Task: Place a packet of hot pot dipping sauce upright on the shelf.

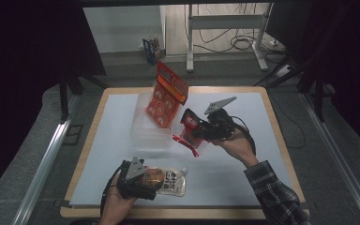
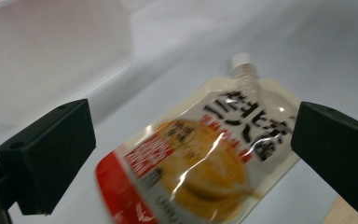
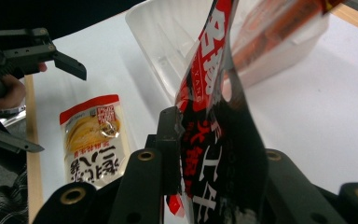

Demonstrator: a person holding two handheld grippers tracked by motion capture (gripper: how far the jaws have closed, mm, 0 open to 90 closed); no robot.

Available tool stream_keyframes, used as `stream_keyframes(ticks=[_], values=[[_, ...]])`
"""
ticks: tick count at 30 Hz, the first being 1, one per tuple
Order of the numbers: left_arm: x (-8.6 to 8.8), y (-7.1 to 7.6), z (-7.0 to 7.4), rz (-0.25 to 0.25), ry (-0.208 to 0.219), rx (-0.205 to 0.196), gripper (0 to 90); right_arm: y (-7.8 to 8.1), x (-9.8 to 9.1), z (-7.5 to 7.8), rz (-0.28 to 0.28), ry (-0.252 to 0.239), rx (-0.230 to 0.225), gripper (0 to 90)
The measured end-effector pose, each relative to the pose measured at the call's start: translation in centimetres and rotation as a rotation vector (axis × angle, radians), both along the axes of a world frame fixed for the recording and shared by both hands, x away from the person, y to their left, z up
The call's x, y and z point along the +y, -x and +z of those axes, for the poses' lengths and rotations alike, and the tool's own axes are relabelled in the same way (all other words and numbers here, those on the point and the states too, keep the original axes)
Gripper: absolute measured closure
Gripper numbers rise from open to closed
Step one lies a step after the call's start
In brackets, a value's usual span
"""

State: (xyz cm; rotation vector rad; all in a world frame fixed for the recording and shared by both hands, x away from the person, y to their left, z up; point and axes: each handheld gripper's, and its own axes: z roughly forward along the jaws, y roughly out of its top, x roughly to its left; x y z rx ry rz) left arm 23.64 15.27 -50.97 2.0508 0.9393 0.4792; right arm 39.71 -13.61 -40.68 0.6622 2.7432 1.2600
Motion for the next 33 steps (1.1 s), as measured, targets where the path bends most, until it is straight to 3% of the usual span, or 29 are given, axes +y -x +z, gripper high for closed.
stream_keyframes(ticks=[8, 22, 33], values=[[1.7, 0.3, -0.1, 0.029, 0.020, 0.012, 0.0, -1.1, 3.0, 0.0, 0.052, 0.052, -0.006, 71.6], [1.7, 0.4, -0.2, 0.032, 0.017, 0.016, 0.0, -2.5, 7.8, -0.7, 0.136, 0.101, -0.033, 71.6], [2.0, 0.4, -0.1, 0.036, 0.032, 0.016, 0.0, -3.0, 10.9, -0.7, 0.169, 0.128, -0.072, 71.9]])
